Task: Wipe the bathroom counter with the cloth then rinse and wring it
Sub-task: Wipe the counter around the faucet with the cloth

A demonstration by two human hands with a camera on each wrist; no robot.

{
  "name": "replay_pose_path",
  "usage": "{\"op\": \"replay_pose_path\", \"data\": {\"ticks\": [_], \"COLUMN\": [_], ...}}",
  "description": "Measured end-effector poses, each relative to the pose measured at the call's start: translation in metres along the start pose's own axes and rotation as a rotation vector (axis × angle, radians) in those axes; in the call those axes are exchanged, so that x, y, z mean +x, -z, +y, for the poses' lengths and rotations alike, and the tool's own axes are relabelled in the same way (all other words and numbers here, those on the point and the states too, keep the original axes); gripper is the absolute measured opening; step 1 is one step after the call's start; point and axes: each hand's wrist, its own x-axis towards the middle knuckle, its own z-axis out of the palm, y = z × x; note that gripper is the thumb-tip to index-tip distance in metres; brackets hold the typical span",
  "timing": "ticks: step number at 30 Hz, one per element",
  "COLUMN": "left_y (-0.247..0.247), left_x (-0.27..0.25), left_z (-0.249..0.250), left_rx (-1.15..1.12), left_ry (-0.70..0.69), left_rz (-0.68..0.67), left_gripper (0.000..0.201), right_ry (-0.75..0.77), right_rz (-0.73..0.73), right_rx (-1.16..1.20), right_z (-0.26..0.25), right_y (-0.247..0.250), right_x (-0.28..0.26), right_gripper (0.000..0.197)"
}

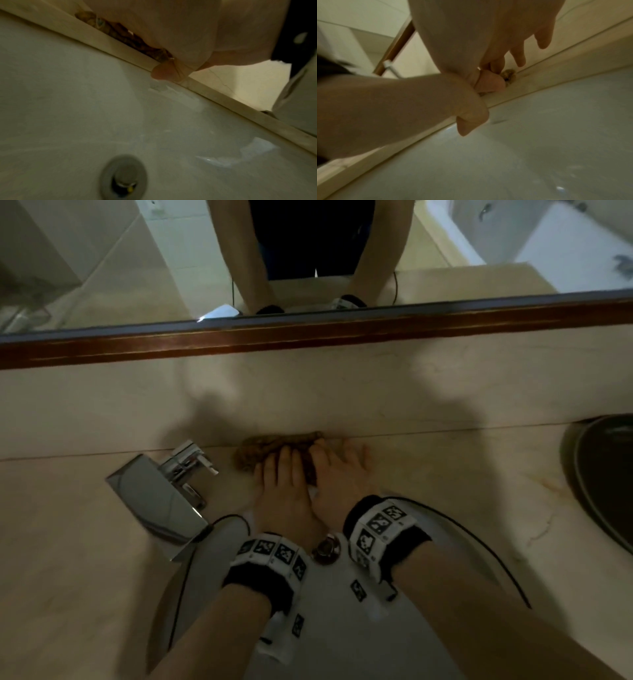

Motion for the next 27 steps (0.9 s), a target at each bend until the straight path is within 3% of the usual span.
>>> {"op": "replay_pose_path", "data": {"ticks": [4,9,13,17,21,25,27], "left_y": [-0.007,-0.004,0.009,0.014,0.014,-0.004,-0.006], "left_x": [0.002,0.002,-0.010,-0.002,0.016,0.028,0.031], "left_z": [0.037,0.035,0.050,0.096,0.154,0.164,0.156], "left_rx": [-0.041,0.070,0.017,-0.156,-0.184,-0.105,-0.130], "left_ry": [-0.021,-0.017,-0.103,-0.257,-0.305,-0.261,-0.240], "left_rz": [0.045,-0.028,-0.018,0.083,-0.126,-0.085,-0.071], "left_gripper": [0.095,0.095,0.070,0.056,0.058,0.060,0.062], "right_ry": [-0.079,0.035,0.086,-0.025,-0.134,-0.105,-0.090], "right_rz": [-0.027,-0.011,0.125,0.270,0.211,0.124,0.112], "right_rx": [-0.037,-0.127,-0.136,-0.043,-0.052,0.007,0.006], "right_z": [0.032,0.036,0.069,0.117,0.147,0.156,0.148], "right_y": [0.008,0.011,0.013,0.030,0.042,0.034,0.032], "right_x": [-0.011,-0.012,-0.033,-0.050,-0.061,-0.049,-0.035], "right_gripper": [0.072,0.078,0.049,0.036,0.028,0.053,0.054]}}
